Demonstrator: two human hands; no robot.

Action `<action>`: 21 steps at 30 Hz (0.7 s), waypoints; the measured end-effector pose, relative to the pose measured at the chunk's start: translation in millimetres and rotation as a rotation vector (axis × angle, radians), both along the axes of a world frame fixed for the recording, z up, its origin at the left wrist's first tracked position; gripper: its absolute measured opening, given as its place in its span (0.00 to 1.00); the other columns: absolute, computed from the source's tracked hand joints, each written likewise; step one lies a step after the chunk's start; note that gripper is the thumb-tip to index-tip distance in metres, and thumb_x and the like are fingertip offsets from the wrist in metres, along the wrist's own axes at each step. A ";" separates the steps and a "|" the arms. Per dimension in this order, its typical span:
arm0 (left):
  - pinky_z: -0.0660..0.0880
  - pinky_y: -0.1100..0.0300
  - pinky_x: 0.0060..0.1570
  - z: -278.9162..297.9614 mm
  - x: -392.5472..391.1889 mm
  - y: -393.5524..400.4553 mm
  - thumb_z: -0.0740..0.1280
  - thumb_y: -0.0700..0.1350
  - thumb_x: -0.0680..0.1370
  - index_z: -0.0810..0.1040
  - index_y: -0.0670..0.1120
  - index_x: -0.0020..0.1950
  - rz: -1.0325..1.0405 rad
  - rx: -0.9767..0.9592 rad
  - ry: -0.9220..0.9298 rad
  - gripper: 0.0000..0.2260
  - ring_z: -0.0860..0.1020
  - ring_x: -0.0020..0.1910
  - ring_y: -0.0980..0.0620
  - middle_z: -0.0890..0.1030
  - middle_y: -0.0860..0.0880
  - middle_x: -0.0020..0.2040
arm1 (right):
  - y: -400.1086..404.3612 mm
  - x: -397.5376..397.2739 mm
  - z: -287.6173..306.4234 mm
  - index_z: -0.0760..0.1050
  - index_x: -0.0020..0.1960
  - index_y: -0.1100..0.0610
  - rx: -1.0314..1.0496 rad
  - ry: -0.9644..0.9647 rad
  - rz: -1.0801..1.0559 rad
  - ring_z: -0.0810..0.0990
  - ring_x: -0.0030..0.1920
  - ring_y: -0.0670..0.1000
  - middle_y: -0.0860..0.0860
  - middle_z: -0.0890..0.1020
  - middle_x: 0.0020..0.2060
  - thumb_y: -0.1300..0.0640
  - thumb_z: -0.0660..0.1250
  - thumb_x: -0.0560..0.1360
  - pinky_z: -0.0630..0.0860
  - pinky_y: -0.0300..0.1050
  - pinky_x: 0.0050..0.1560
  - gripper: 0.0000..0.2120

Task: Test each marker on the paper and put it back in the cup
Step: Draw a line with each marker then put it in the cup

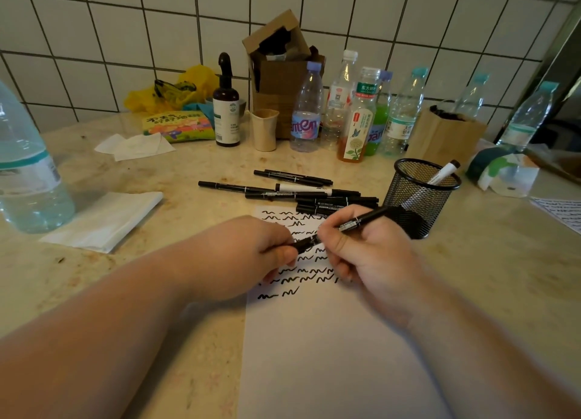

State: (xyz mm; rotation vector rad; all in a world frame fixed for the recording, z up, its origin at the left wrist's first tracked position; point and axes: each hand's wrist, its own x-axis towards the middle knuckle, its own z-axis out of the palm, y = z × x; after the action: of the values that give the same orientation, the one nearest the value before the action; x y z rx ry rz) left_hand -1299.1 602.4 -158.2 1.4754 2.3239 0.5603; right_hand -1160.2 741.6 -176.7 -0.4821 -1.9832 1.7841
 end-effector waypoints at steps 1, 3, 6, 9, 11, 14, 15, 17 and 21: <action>0.70 0.62 0.37 0.3 -0.7 0.2 0.59 0.56 0.82 0.76 0.58 0.43 0.002 0.006 0.033 0.10 0.77 0.36 0.60 0.81 0.55 0.37 | -2.6 0.9 -0.4 0.82 0.44 0.48 0.023 -0.013 0.021 0.74 0.30 0.49 0.51 0.78 0.29 0.59 0.71 0.77 0.69 0.43 0.30 0.06; 0.70 0.62 0.37 1.5 -2.5 -0.9 0.59 0.57 0.82 0.75 0.59 0.45 0.018 0.041 0.058 0.09 0.77 0.38 0.60 0.82 0.56 0.38 | -5.5 3.2 2.5 0.83 0.48 0.49 0.042 0.013 0.012 0.75 0.33 0.50 0.51 0.79 0.31 0.58 0.68 0.79 0.71 0.44 0.33 0.06; 0.75 0.59 0.40 1.9 -3.8 -2.7 0.59 0.57 0.82 0.77 0.60 0.51 0.043 0.064 0.020 0.08 0.78 0.38 0.57 0.83 0.55 0.39 | -1.2 5.4 8.6 0.84 0.49 0.53 -0.048 0.131 -0.107 0.77 0.35 0.51 0.52 0.81 0.34 0.58 0.65 0.81 0.73 0.47 0.37 0.08; 0.76 0.58 0.40 1.5 -1.8 -4.4 0.61 0.58 0.81 0.77 0.62 0.53 0.058 0.080 0.005 0.07 0.79 0.37 0.57 0.83 0.55 0.39 | 2.1 5.8 14.4 0.83 0.49 0.53 -0.064 0.193 -0.226 0.78 0.34 0.49 0.50 0.82 0.32 0.59 0.64 0.81 0.74 0.45 0.38 0.09; 0.76 0.60 0.41 0.5 -0.5 -5.6 0.62 0.59 0.80 0.77 0.63 0.54 0.066 0.071 0.019 0.07 0.79 0.39 0.59 0.82 0.57 0.40 | 5.0 7.8 22.9 0.82 0.48 0.54 -0.013 0.223 -0.303 0.77 0.33 0.47 0.48 0.81 0.31 0.58 0.65 0.81 0.75 0.44 0.36 0.08; 0.78 0.60 0.45 -0.5 -1.5 -7.9 0.64 0.60 0.78 0.80 0.62 0.52 0.083 0.059 0.050 0.07 0.80 0.40 0.61 0.83 0.60 0.39 | 15.0 17.3 47.3 0.81 0.49 0.53 0.120 0.280 -0.453 0.78 0.33 0.46 0.46 0.81 0.31 0.54 0.65 0.81 0.76 0.42 0.36 0.07; 0.79 0.60 0.45 -0.7 -2.1 -8.2 0.64 0.60 0.78 0.80 0.62 0.51 0.083 0.055 0.061 0.07 0.80 0.39 0.61 0.83 0.61 0.39 | 20.6 21.4 55.5 0.81 0.50 0.52 0.173 0.301 -0.510 0.78 0.33 0.46 0.46 0.82 0.32 0.53 0.64 0.81 0.76 0.42 0.36 0.07; 0.77 0.62 0.40 -1.2 -3.7 -8.2 0.64 0.61 0.78 0.80 0.62 0.49 0.079 0.042 0.079 0.07 0.79 0.37 0.62 0.83 0.63 0.38 | 33.6 30.0 68.2 0.80 0.49 0.49 0.276 0.327 -0.626 0.78 0.33 0.46 0.47 0.82 0.35 0.52 0.63 0.82 0.76 0.44 0.37 0.07; 0.76 0.65 0.39 -2.6 -4.9 -6.2 0.64 0.62 0.77 0.80 0.63 0.48 0.089 0.027 0.104 0.07 0.79 0.37 0.62 0.81 0.68 0.37 | 62.1 41.1 74.1 0.78 0.54 0.44 0.502 0.210 -0.805 0.81 0.38 0.47 0.48 0.83 0.40 0.49 0.62 0.82 0.81 0.51 0.44 0.06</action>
State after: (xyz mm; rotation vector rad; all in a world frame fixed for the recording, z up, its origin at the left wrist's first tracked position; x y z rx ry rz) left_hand -1304.0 596.1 -160.8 1.4522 2.4815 0.5527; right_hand -1119.2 803.7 -102.6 -0.7414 -1.6516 0.7834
